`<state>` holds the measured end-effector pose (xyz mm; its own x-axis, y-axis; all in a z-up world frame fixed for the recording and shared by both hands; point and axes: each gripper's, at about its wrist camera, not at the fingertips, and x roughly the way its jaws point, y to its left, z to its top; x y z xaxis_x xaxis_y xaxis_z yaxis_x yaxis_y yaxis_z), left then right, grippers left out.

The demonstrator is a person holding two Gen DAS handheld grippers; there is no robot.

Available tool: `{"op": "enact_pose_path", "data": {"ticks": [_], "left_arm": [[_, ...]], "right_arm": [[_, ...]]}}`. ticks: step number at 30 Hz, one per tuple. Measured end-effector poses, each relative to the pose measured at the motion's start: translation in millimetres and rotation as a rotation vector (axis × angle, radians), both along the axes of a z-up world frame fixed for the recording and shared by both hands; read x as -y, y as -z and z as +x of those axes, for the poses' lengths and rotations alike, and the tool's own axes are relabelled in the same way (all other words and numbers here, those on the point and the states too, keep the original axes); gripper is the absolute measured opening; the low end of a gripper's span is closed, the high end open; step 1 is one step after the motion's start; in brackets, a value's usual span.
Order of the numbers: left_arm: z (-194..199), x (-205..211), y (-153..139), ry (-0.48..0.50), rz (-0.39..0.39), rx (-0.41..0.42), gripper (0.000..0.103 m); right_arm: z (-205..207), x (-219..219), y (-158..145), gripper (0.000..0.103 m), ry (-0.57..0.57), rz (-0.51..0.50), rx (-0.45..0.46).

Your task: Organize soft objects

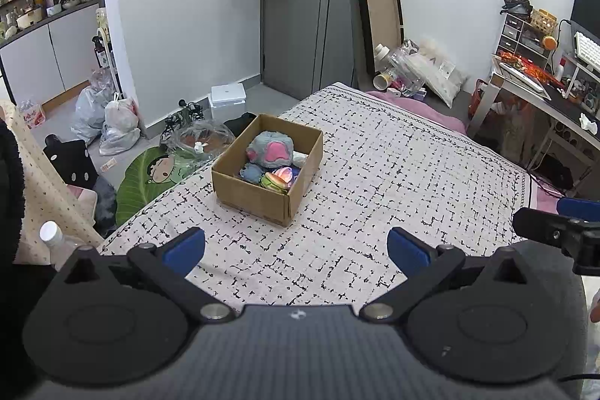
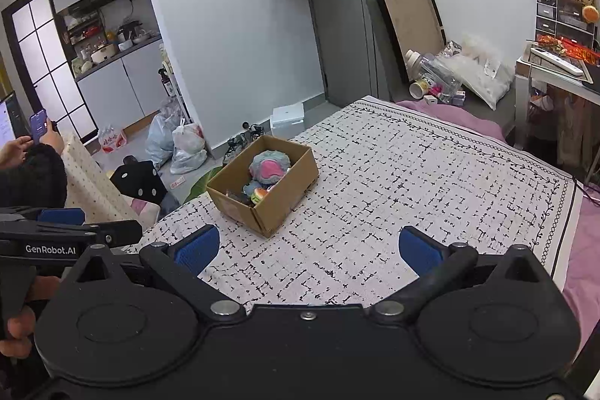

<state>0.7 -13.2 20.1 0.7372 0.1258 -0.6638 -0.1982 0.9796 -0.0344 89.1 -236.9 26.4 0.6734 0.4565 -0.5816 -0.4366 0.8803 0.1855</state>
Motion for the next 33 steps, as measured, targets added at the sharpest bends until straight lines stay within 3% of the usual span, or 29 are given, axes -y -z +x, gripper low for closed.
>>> {"op": "enact_pose_path", "data": {"ticks": [33], "left_arm": [[-1.7, 5.3, -4.3, 0.015, 0.013, 0.01, 0.103]], "right_arm": [[-1.7, 3.9, -1.1, 0.103, 0.023, 0.0, -0.002]]}}
